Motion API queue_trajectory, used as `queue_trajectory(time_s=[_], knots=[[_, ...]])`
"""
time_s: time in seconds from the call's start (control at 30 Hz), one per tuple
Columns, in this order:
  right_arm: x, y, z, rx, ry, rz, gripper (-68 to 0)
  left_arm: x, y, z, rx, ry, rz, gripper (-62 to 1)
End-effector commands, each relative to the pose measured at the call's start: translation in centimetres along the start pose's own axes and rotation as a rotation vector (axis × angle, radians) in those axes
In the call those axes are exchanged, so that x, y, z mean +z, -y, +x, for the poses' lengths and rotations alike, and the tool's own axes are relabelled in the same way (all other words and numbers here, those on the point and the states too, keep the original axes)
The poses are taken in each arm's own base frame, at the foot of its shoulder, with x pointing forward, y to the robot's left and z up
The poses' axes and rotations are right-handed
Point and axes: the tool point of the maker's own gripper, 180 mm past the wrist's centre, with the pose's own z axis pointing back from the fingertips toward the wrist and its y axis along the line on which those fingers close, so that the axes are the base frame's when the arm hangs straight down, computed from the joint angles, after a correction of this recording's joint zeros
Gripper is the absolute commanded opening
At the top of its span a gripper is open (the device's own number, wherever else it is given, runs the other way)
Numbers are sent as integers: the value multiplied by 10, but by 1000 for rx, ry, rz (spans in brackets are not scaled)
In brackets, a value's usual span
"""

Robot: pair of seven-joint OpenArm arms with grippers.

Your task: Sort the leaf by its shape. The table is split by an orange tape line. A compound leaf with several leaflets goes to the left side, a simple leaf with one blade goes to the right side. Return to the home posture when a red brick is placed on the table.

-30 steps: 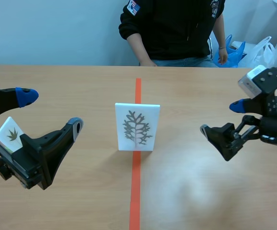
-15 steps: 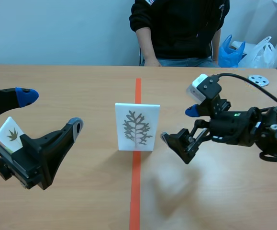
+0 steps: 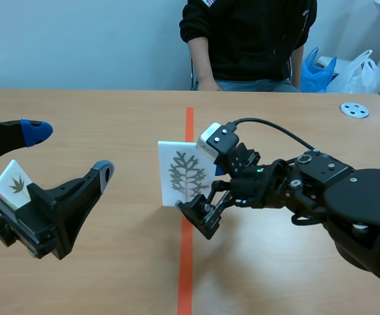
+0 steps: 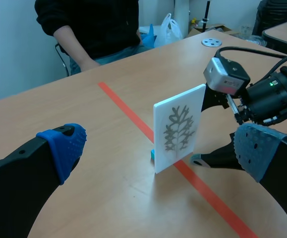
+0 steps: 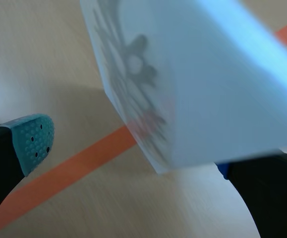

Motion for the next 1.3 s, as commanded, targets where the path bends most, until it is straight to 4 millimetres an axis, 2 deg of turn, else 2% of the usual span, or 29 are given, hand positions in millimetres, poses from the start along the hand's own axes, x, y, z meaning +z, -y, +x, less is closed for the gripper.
queue_trajectory(time_s=[0.0, 0.23, 0.4, 0.47, 0.6, 0.7, 0.83, 0.9, 1.1, 1.27], knots=[[-4, 6, 14, 17, 35, -13, -58, -1, 1, 8, -1, 29, -4, 14], [-16, -8, 15, -2, 45, 2, -58, -1, 1, 8, -1, 30, -4, 14], [-16, -4, 21, -2, 83, -23, -68, -1, 1, 8, -1, 30, -4, 14], [-15, -4, 25, -1, 106, -23, -130, -1, 1, 8, -1, 30, -4, 14], [-15, -3, 26, -1, 111, -24, -342, -1, 1, 8, -1, 34, -4, 14], [-15, -3, 25, -1, 109, -25, -476, -1, 1, 8, -1, 34, -4, 14], [-14, -2, 23, -5, 106, -38, -578, -1, 1, 8, -1, 34, -4, 14], [-14, -3, 22, -7, 103, -37, -600, -1, 1, 8, -1, 34, -4, 14], [-14, -4, 20, -11, 103, -36, -601, -1, 1, 9, -1, 36, -4, 14], [-13, 6, 24, -7, 125, -95, -601, -1, 1, 9, -1, 36, -4, 14]])
